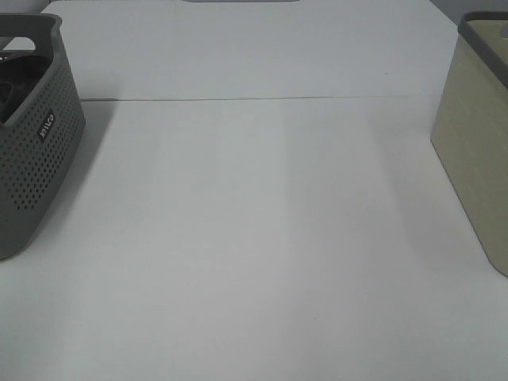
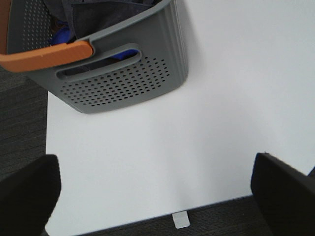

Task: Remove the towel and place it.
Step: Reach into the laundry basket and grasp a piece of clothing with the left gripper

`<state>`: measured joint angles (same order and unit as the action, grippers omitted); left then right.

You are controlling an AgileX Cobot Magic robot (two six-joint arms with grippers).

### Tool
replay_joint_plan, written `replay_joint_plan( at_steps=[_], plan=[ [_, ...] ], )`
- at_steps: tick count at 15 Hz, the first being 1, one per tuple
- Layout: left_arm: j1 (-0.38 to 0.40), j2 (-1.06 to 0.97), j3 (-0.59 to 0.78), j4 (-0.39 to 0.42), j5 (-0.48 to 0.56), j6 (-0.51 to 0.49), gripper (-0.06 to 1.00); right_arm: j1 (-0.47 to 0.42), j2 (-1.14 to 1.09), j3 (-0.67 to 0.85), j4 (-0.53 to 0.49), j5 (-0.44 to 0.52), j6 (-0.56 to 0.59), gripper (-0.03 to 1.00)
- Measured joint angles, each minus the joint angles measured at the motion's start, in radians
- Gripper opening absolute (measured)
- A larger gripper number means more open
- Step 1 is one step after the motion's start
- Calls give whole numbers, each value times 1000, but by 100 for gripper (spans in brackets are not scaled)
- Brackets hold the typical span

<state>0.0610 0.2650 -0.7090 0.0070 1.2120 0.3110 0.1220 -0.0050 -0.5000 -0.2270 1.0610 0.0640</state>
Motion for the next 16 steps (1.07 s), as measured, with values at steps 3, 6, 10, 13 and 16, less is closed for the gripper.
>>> replay_joint_plan(
  at_steps=[3, 6, 10, 13, 16],
  plan=[
    [0, 187, -118, 0, 3, 115, 99, 0, 0, 0, 0, 0, 0, 61],
    [0, 357, -193, -7, 3, 274, 99, 0, 0, 0, 0, 0, 0, 61],
    [0, 548, -294, -1, 3, 440, 99, 0, 0, 0, 0, 0, 0, 61],
    [0, 842, -546, 8, 0, 547, 99, 0, 0, 0, 0, 0, 0, 61],
    [0, 1065, -728, 71, 1, 580, 99, 0, 0, 0, 0, 0, 0, 61]
  ],
)
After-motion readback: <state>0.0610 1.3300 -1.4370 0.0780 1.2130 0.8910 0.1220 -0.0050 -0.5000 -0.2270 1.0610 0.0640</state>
